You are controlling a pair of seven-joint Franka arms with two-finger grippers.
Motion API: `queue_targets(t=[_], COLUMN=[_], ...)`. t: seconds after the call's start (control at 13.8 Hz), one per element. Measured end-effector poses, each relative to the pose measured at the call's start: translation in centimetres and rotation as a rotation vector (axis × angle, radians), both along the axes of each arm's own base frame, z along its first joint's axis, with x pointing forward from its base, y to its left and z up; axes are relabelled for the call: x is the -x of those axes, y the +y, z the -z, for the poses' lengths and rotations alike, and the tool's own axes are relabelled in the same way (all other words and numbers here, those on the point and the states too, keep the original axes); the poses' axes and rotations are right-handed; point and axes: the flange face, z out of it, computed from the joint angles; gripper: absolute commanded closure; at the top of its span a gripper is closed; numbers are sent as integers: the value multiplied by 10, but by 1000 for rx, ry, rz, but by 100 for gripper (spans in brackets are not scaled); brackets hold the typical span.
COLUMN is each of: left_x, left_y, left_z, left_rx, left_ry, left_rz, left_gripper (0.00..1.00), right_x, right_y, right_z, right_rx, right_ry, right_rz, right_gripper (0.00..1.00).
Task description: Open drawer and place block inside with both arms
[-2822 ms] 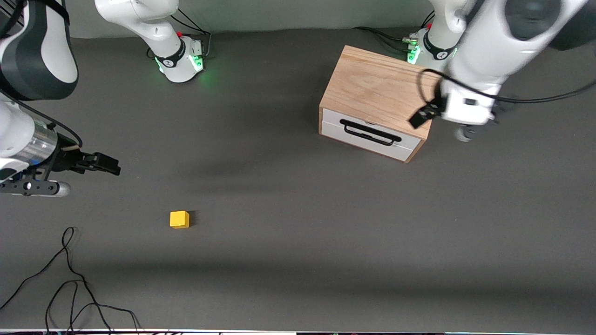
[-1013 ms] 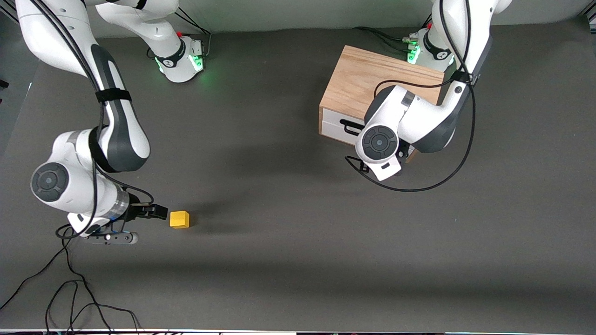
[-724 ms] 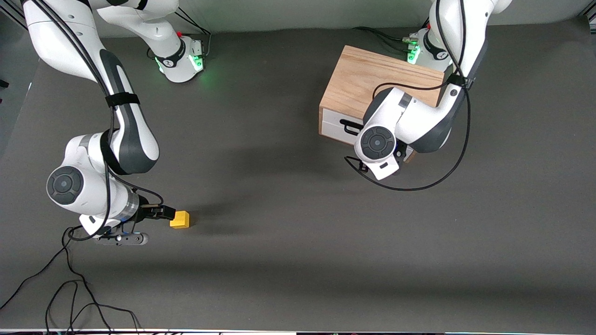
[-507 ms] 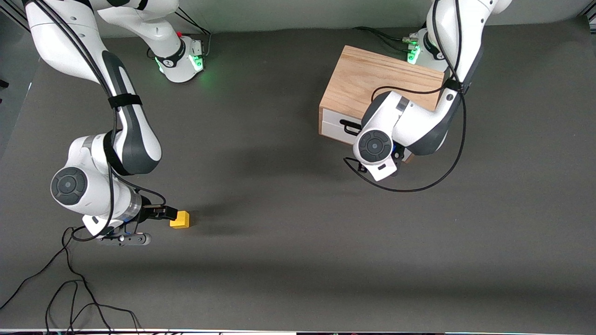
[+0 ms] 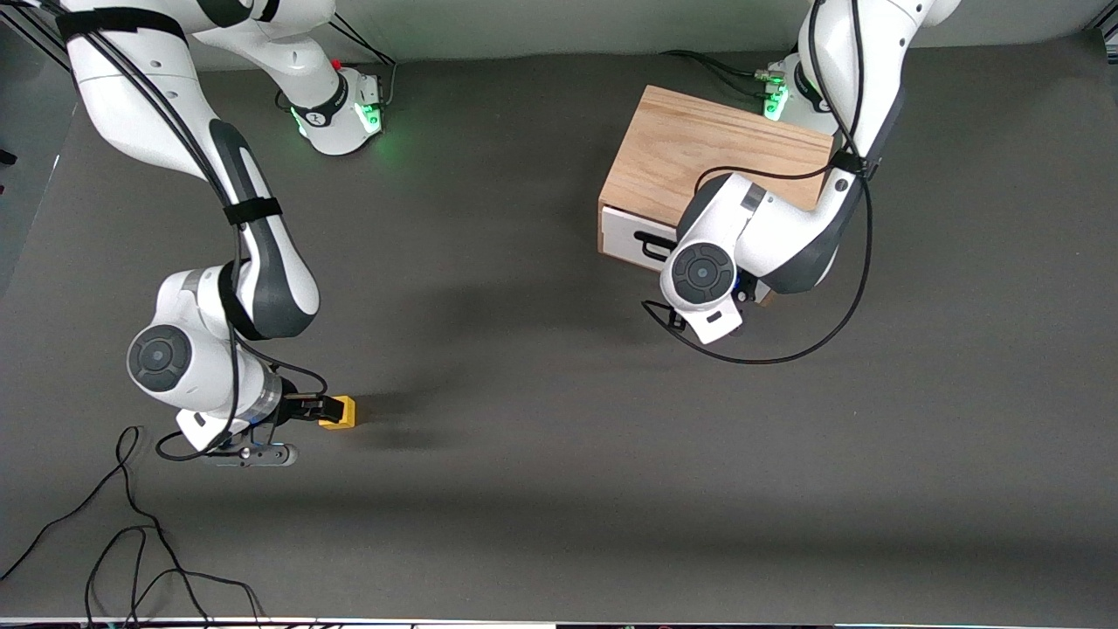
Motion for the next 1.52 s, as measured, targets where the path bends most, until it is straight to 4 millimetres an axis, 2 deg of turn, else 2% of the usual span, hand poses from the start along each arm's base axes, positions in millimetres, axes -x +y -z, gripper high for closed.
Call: queue_targets(t=[0.29, 0.65, 0.72, 0.8, 0.94, 1.09, 1.16, 1.38, 1.52], left_x=[-19, -46, -50, -53, -54, -60, -63, -67, -75], left_y=[-6, -16, -18, -19, -22, -26, -28, -31, -35], left_z=[-3, -4, -2, -1, -1, -3, -4, -6, -11], left_rx=[10, 22, 24, 21, 14, 22, 28, 42, 69], left_ry=[-50, -85, -90, -83, -85, -114, -128, -160, -207], left_rz=[10, 15, 15, 16, 27, 34, 35, 38, 36], left_gripper=[0, 0, 0, 0, 0, 0, 0, 0, 0], right_x=[16, 21, 22, 22, 22, 22, 22, 19, 12], right_y=[5, 13, 12, 12, 11, 10, 10, 8, 9], right_z=[51, 91, 94, 95, 95, 95, 94, 87, 68], right_rx=[0, 3, 4, 5, 6, 7, 7, 11, 15], right_ry=[-36, -47, -43, -41, -42, -40, -38, -17, 12], right_rz=[-11, 1, 2, 3, 5, 7, 9, 17, 20], right_gripper=[0, 0, 5, 20, 58, 87, 95, 95, 95])
